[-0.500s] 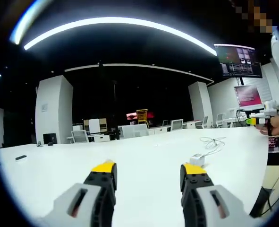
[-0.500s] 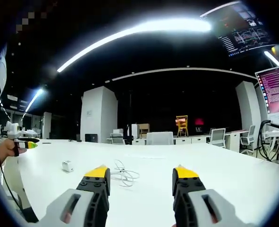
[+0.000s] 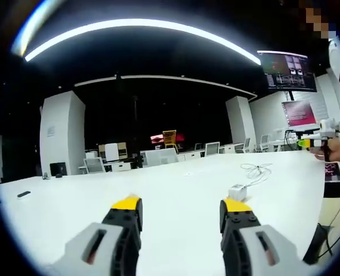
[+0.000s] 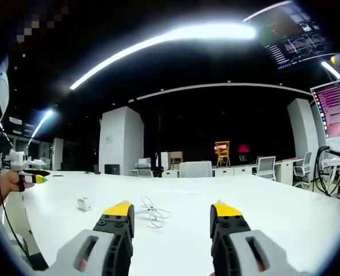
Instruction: Plug the desk Type‑C cable into the charger adapter.
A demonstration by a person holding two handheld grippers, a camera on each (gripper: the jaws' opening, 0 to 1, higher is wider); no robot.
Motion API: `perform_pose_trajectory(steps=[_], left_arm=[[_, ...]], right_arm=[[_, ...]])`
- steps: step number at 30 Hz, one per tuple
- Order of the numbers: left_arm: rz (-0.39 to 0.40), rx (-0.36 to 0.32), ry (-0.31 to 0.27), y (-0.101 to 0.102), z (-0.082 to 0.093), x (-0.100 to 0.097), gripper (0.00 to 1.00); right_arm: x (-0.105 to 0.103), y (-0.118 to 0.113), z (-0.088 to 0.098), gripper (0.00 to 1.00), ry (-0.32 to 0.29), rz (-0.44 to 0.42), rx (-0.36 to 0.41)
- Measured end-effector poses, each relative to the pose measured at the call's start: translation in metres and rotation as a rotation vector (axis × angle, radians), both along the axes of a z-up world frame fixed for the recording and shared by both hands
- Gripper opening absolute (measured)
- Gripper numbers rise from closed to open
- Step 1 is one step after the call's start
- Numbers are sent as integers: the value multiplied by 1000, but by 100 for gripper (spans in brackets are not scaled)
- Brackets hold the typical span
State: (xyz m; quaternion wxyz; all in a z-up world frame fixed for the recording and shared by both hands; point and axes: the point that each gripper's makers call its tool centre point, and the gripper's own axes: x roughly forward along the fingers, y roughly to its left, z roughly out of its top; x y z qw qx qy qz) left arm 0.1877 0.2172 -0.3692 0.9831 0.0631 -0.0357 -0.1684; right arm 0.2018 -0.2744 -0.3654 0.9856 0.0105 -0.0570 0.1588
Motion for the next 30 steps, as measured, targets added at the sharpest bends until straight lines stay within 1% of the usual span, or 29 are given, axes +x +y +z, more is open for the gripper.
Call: perform_pose_trajectory(steps=[10,20,25,30], left_arm=[[2,8,-2,2,4,3,54],[-33,46,16,-5,4,5,55],[-53,51,15,-9,6,6,54],[-84,59,24,-14,4,7,55]], right_arm=[[0,2,-1,55,4,10,0],[-2,7,-7,55,25,34,-17],[-3,9,-7,56,27,51,-15],[-5,8,-7,56,26,65,-26]])
